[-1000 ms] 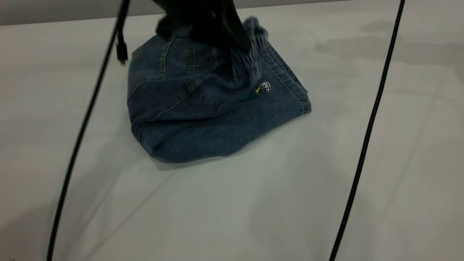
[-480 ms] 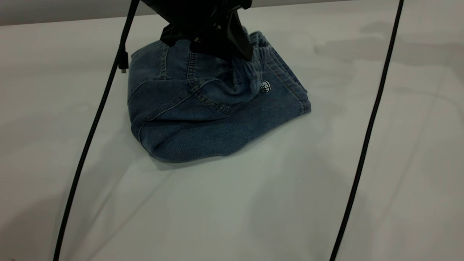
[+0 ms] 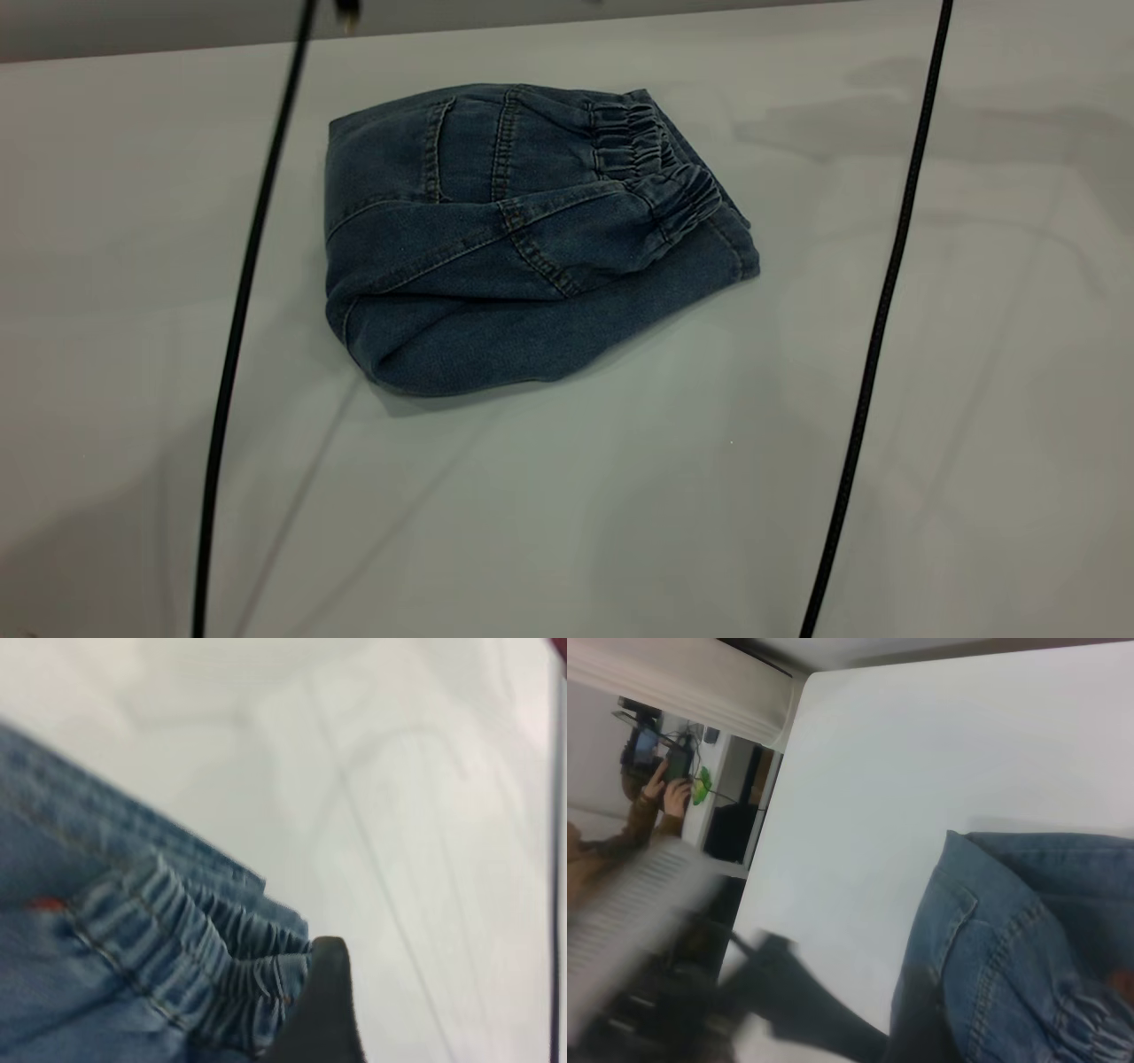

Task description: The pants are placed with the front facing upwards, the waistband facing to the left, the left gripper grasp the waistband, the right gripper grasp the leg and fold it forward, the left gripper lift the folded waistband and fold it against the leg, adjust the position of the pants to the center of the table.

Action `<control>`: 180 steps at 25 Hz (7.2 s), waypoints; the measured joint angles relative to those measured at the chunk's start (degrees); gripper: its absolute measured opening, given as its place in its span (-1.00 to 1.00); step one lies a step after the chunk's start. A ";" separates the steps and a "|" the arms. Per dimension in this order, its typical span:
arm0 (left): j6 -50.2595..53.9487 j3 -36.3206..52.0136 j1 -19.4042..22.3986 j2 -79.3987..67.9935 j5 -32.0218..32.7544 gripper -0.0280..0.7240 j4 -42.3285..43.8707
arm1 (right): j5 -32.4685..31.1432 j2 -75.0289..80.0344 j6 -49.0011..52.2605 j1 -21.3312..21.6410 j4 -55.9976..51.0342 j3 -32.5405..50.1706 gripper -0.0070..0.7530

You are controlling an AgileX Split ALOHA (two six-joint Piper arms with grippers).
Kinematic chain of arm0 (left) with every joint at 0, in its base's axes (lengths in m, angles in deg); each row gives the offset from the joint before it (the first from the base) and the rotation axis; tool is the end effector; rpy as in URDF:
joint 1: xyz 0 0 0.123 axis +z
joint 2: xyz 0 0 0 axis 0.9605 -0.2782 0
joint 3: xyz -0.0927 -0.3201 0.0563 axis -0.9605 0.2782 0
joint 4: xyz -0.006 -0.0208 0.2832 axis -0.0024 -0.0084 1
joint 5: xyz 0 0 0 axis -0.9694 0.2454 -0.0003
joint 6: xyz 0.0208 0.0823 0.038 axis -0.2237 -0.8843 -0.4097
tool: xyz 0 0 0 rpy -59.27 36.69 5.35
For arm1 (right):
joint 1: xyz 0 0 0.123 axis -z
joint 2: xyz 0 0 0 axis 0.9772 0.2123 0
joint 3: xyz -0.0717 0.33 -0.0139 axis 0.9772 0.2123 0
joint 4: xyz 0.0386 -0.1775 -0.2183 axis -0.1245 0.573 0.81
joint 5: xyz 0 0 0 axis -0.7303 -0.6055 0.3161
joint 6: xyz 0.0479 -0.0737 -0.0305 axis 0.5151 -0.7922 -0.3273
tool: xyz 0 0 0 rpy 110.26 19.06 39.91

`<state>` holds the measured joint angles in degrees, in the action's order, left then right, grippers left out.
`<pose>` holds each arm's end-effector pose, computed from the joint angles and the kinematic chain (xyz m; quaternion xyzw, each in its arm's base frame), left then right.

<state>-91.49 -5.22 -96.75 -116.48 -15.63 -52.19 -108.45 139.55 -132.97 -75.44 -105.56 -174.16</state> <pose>0.4477 -0.2493 0.2497 0.3034 0.8669 -0.3375 0.2061 0.5458 0.0618 0.2414 -0.0960 0.8233 0.5137 0.2216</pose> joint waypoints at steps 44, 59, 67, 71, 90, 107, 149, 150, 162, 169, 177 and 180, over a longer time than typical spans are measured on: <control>6.99 -6.90 18.83 32.77 12.19 0.65 11.31 | 19.46 15.00 70.17 -41.10 69.51 -17.13 0.22; 6.99 -6.90 18.83 32.77 12.25 0.65 9.82 | 7.63 18.42 75.10 -40.99 71.60 -17.20 0.10; 6.97 -6.90 18.83 32.81 12.30 0.65 9.53 | 4.84 18.42 87.81 -40.04 71.19 -17.20 0.10; 6.93 -6.90 18.79 32.86 12.38 0.65 9.53 | 3.90 18.42 91.53 -39.97 70.47 -17.20 0.10; 6.31 -6.90 18.79 33.43 13.10 0.65 10.07 | -0.30 -0.13 72.66 -39.97 87.15 -24.02 0.10; 17.51 -6.85 18.79 56.23 19.57 0.65 19.17 | -0.24 -37.41 43.64 -40.02 68.20 -18.03 0.09; 35.87 62.14 18.79 107.02 14.53 0.51 41.53 | 10.18 -118.71 49.22 -40.02 74.32 76.27 0.09; 35.87 62.55 18.79 107.02 13.72 0.51 41.64 | 9.80 -118.71 49.22 -40.02 74.44 76.44 0.09; 35.79 64.89 18.79 107.02 11.27 0.51 42.97 | 9.01 -118.66 47.54 -40.02 72.16 77.15 0.09; 35.96 64.82 18.79 107.02 11.41 0.51 42.79 | 9.01 -119.68 47.59 -39.95 72.16 77.11 0.09; 35.91 64.82 18.79 107.02 11.41 0.51 42.79 | 9.01 -124.04 47.63 -23.27 70.12 77.11 0.09; 35.91 64.82 18.98 107.40 11.41 0.50 42.79 | 9.01 -128.05 47.63 -14.54 70.12 77.11 0.09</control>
<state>-55.59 59.60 -77.77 -9.08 -4.23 -9.40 -99.44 11.50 -85.34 -89.98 -35.44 -97.05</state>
